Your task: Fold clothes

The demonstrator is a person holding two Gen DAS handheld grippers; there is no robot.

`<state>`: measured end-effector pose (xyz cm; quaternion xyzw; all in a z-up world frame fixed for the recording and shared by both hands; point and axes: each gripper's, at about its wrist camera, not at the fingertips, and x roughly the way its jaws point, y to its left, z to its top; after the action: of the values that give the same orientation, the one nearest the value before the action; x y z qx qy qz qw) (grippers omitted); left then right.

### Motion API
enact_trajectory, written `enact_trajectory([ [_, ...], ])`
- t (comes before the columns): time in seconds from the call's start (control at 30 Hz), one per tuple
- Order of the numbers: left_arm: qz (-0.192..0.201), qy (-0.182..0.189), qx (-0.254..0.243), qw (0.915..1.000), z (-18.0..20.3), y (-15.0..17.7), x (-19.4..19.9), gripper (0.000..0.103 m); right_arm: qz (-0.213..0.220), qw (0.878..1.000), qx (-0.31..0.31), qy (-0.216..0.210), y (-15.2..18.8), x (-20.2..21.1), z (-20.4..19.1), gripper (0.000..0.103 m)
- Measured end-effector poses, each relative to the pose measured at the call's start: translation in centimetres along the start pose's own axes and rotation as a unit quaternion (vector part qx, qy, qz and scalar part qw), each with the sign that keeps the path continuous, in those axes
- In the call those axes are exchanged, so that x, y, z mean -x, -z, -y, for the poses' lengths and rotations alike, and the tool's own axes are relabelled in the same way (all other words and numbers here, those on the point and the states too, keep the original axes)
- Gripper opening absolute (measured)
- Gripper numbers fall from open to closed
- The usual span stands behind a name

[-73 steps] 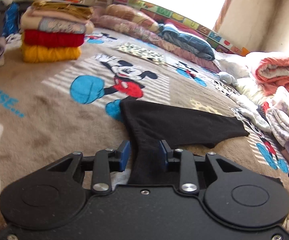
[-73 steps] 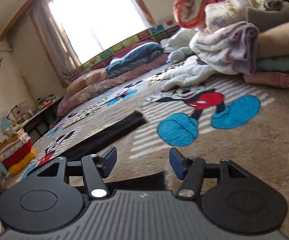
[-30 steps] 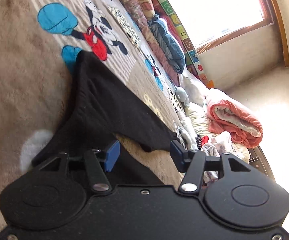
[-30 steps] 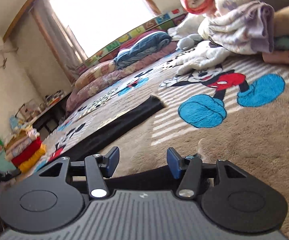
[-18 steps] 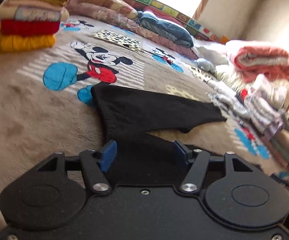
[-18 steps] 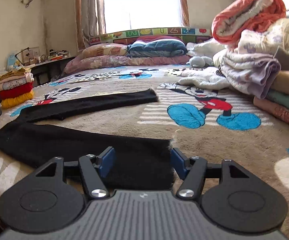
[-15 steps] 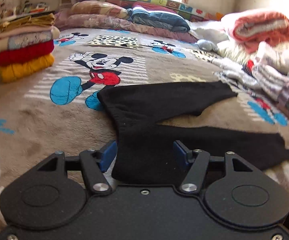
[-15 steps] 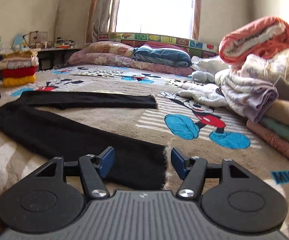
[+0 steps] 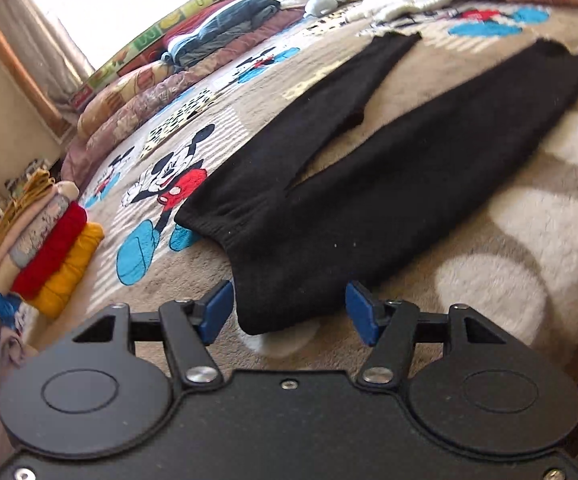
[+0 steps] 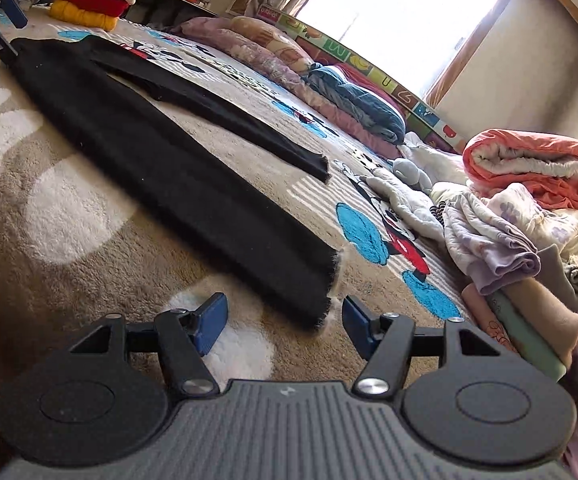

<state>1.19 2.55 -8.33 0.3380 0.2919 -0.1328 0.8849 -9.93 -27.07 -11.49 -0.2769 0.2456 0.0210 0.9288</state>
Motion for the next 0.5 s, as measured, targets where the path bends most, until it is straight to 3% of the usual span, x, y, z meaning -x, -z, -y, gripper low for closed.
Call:
enact_trajectory([
  [0.13, 0.005, -0.030, -0.084, 0.9960, 1.0, 1.3, -0.5, 0.061, -0.003, 1.000, 0.008, 0.008, 0.0, -0.2, 0.1, 0.063],
  [0.3, 0.020, -0.049, -0.165, 0.9850, 1.4, 2.4, -0.8, 0.061, -0.002, 1.000, 0.027, 0.008, -0.2, -0.1, -0.4, 0.059],
  [0.4, 0.028, -0.066, -0.191, 0.9791, 1.7, 2.5, -1.2, 0.060, 0.001, 1.000, 0.027, 0.006, -0.2, -0.3, -0.5, 0.059],
  [0.5, 0.034, -0.075, -0.198, 0.9768, 1.7, 2.6, -1.5, 0.049, 0.003, 1.000, 0.026, 0.003, -0.3, -0.6, -0.3, 0.057],
])
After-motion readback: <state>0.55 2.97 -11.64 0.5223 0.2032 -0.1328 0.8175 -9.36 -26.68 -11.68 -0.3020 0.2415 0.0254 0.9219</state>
